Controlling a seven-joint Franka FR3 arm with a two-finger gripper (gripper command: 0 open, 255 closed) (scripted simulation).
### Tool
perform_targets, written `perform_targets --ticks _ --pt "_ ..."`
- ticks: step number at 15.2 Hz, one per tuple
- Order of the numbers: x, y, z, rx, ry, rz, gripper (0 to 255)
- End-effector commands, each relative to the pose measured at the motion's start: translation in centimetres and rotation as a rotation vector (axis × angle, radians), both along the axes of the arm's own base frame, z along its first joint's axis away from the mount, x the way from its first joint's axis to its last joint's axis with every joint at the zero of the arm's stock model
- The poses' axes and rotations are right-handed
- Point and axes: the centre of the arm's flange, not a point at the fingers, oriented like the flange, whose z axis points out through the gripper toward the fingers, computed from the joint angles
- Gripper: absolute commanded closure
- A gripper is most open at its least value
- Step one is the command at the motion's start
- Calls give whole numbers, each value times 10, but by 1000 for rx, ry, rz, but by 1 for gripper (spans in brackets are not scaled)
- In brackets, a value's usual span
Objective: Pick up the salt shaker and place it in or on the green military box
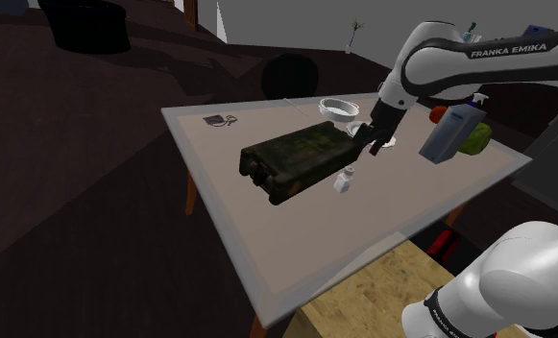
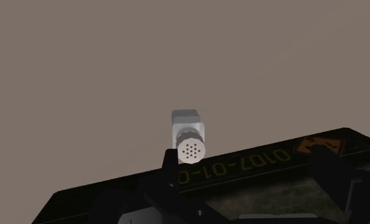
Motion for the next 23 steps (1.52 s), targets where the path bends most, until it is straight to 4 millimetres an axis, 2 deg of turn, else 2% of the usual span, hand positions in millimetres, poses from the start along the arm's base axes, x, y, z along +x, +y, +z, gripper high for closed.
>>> perform_targets --ticks 1,5,12,20,21,23 --pt "15 -13 -19 2 4 -14 0" --pt "41 -36 -56 8 14 -38 0" --pt "42 -31 -93 8 14 -38 0" --pt "42 -31 -96 8 14 -38 0" --pt "42 -31 -96 8 14 -38 255" --pt "42 -31 -96 8 14 -38 255"
